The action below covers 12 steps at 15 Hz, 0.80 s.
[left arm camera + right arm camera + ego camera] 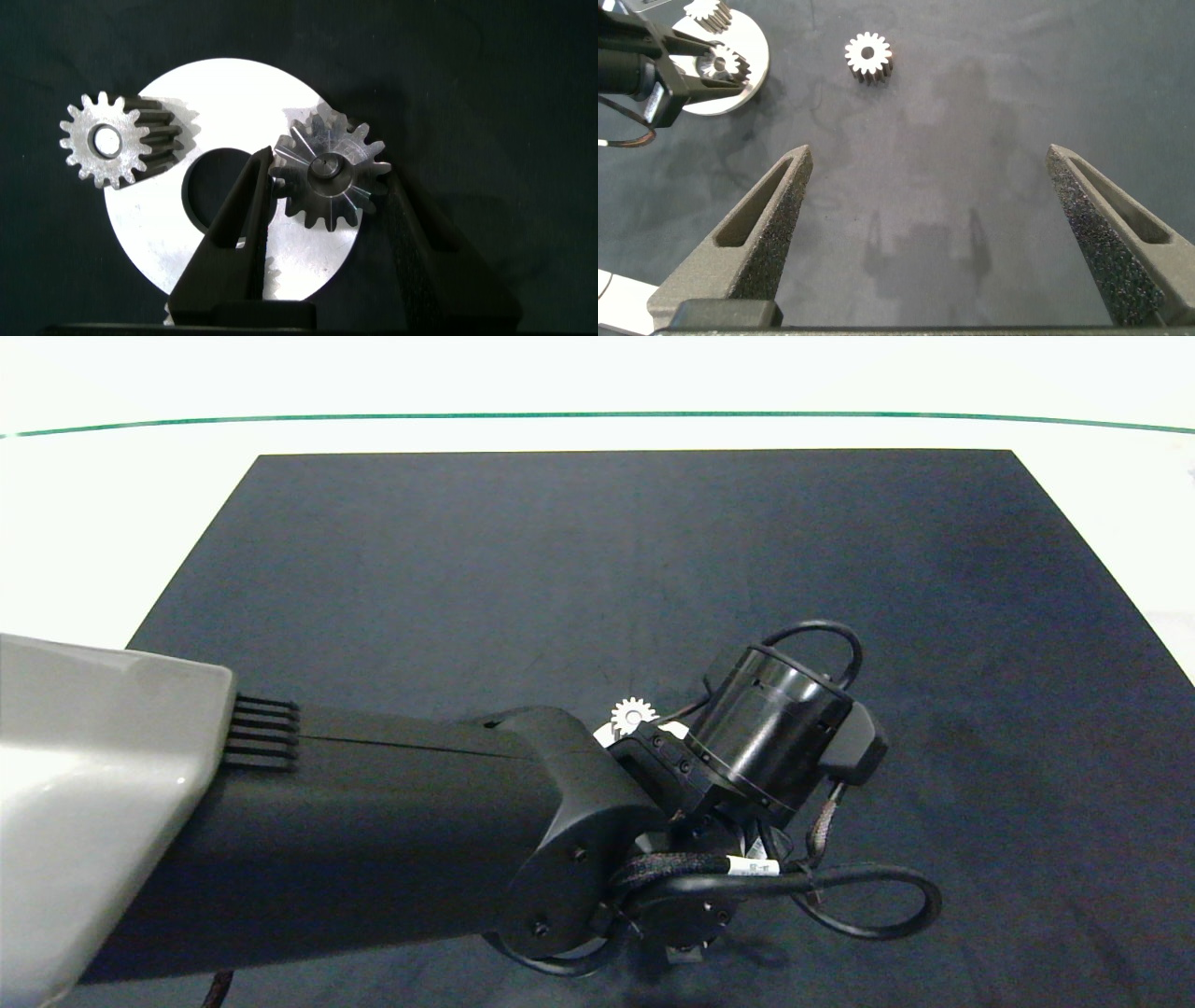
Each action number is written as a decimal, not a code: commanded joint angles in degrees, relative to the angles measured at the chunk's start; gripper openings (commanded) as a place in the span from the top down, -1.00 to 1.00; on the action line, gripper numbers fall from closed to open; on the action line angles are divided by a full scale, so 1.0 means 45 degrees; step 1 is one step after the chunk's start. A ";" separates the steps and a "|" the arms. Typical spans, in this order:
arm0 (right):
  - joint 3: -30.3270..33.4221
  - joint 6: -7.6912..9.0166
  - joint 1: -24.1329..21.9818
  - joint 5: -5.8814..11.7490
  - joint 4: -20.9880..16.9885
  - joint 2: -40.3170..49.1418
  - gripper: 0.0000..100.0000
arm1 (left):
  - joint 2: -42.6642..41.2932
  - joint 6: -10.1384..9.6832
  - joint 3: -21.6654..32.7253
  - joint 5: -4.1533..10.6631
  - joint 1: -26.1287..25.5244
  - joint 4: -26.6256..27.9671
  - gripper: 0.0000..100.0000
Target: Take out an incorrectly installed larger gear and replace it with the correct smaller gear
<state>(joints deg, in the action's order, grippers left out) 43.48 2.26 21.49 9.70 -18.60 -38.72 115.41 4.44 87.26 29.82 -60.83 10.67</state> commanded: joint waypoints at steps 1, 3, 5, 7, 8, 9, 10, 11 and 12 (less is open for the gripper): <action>0.0005 0.0007 0.0009 0.0012 -0.0026 -0.0009 -1.00 | 0.0154 0.0010 0.0199 0.0034 0.0002 0.0012 0.56; 0.0024 0.0007 0.0009 0.0012 -0.0026 -0.0009 -1.00 | 0.0174 -0.0010 0.0199 0.0034 -0.0017 0.0012 0.56; 0.0005 0.0007 0.0009 0.0012 -0.0026 0.0010 -1.00 | 0.0272 -0.0049 0.0179 0.0034 -0.0037 0.0012 0.56; 0.0024 0.0007 0.0009 0.0012 -0.0026 0.0010 -1.00 | 0.0272 -0.0029 0.0179 0.0034 -0.0017 0.0032 -1.00; 0.0024 0.0007 0.0009 0.0012 -0.0026 0.0010 -1.00 | 0.0272 -0.0010 0.0199 0.0034 -0.0017 0.0051 -1.00; 0.0005 0.0007 0.0009 0.0012 -0.0026 0.0010 -1.00 | 0.0252 -0.0010 0.0218 0.0034 -0.0017 0.0051 -1.00; 0.0005 0.0007 0.0009 0.0012 -0.0026 0.0010 -1.00 | 0.0252 -0.0010 0.0238 0.0034 0.0002 0.0051 -1.00; 0.0005 0.0007 0.0009 0.0012 -0.0026 0.0010 -1.00 | 0.0213 -0.0010 0.0199 0.0034 0.0002 0.0051 -1.00; 0.0024 0.0007 0.0009 0.0012 -0.0026 0.0010 -1.00 | 0.0213 -0.0010 0.0199 0.0034 0.0002 0.0071 -1.00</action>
<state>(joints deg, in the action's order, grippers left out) 43.54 2.26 21.52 9.69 -18.60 -38.69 116.42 4.38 88.20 29.73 -60.86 10.85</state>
